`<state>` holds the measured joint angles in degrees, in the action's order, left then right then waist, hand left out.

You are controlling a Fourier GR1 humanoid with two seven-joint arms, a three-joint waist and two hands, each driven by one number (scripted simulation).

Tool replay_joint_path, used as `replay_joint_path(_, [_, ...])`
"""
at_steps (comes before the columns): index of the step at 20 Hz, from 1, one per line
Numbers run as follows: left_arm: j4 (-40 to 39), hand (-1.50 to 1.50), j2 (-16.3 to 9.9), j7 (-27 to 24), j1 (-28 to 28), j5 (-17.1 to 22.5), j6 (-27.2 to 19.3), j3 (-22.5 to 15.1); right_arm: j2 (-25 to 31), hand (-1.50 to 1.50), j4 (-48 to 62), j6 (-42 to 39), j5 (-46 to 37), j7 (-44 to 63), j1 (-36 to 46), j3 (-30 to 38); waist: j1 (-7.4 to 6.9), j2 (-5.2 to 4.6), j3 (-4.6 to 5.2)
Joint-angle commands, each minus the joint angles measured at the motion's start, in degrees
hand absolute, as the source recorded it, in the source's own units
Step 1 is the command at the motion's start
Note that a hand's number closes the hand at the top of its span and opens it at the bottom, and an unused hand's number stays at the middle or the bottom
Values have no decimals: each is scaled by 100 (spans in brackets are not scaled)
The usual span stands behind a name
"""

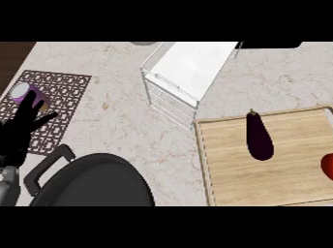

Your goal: Pick the eggplant from the tray and place it in the tiered shelf

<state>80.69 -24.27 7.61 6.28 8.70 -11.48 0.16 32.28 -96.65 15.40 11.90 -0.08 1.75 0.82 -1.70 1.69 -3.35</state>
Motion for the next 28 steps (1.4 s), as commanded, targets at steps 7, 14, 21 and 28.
replay_joint_path(7, [101, 0, 120, -90, -298, -132, 443, -653, 1980, -150, 1016, 1042, -2474, 1907, -1013, 371, 723, -368, 557])
replay_joint_path(14, [-188, 0, 638, -406, -427, -360, 735, -1248, 767, -150, -882, 1736, -3198, 4132, -446, -582, 188, -169, 349])
replay_joint_path(21, [-39, 0, 659, -300, -384, -453, 918, -1299, 956, -150, -1589, 335, -3584, 5761, 696, -1400, 87, -165, 349])
replay_joint_path(28, [-353, 0, 606, -457, -116, -434, 1096, -1157, 1373, -150, -1059, -1457, -3603, 7476, 1442, -2292, -141, -233, 404])
